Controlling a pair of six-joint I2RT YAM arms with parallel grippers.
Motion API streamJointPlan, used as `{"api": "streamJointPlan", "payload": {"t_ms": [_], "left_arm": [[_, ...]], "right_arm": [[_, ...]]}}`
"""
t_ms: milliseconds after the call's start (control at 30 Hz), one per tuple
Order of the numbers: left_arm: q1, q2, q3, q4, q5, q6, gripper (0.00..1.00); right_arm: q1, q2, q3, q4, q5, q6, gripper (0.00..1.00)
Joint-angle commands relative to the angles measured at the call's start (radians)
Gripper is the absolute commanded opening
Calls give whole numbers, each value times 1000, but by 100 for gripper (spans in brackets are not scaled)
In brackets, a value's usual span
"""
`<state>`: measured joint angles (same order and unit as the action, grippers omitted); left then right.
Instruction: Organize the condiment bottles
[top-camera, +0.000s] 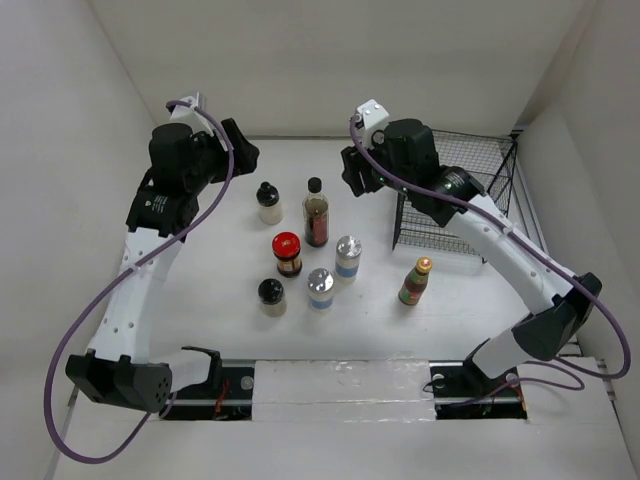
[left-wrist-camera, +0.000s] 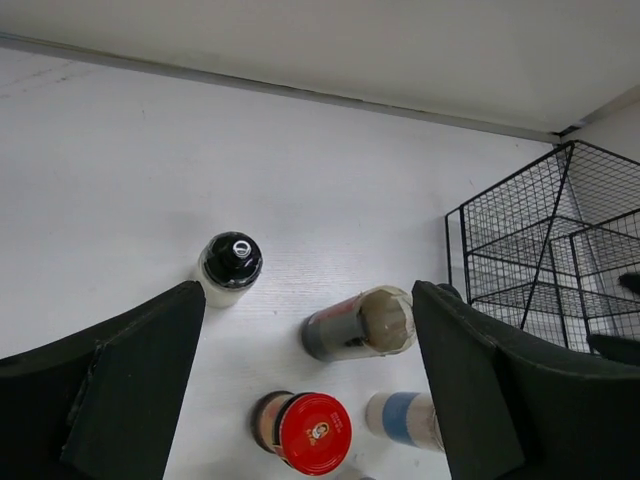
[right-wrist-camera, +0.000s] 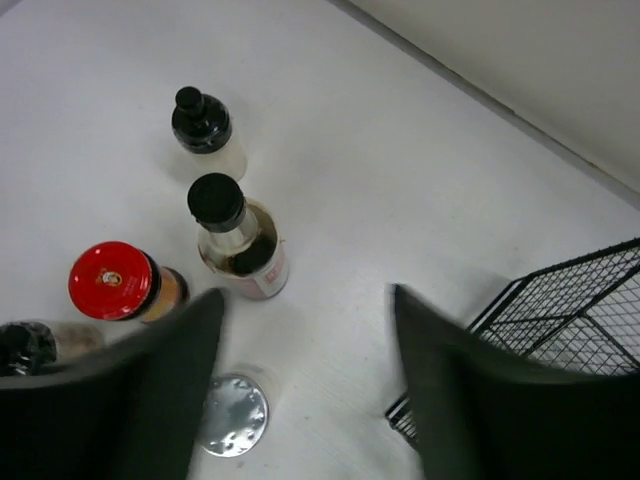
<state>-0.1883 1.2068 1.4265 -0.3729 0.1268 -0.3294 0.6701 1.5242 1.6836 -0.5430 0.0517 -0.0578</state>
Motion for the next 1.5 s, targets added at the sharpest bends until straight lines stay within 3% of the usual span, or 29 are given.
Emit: {"api": "streamJointPlan", "payload": {"t_ms": [0,33,100,133,233,267,300,367,400,467,567,700,800,867,933,1100,1233,1300,1367,1467], "left_arm": [[1,-32,28,12,19,-16,79],[1,-44,28,12,19,-16,74],[1,-44,37,12,10,-16,61],[1,-44,37,12,-1,-25,42],[1,-44,75,22,-19,-37,16],[1,-44,89,22,-19,-46,5],[1,-44,89,22,-19,-60,3],[1,-44,89,11,-45,-60,3],[1,-56,80,-1,-68,-71,3],[1,-56,69,-27,-88,-71,17],[1,-66,60,-27,-88,-83,35],[1,-84,39,-27,-75,-74,45],[1,-93,12,-27,-75,-74,45],[1,-93,12,-27,-56,-74,45],[1,-93,12,-15,-29,-74,45],[1,-93,-8,-6,-9,-74,45],[1,-93,-8,-6,-9,-74,45],[1,-93,-8,3,-9,-74,45],[1,-93,-8,3,-9,-74,45],[1,-84,-8,3,-9,-74,45]], "right_arm": [[28,-35,-48,83,-13,19,51],[28,-35,-58,83,-13,19,32],[52,-35,-58,83,-4,29,8],[52,-26,-58,83,5,29,0],[62,-16,-80,83,5,29,0],[62,-7,-81,95,5,29,21],[62,-7,-91,95,-16,29,36],[62,26,-91,106,-36,19,70],[62,37,-91,118,-45,19,75],[62,65,-64,118,-46,9,82],[62,129,-13,107,-33,-17,83],[71,200,56,94,-65,-30,85],[71,226,45,146,-92,-30,85],[71,237,31,176,-92,-20,82],[80,249,12,212,-81,-20,72],[80,284,24,256,-99,-20,68],[89,306,24,290,-99,-30,60],[98,326,33,290,-99,-30,52],[98,326,33,290,-99,-30,52],[98,326,7,314,-90,-21,33]]}}
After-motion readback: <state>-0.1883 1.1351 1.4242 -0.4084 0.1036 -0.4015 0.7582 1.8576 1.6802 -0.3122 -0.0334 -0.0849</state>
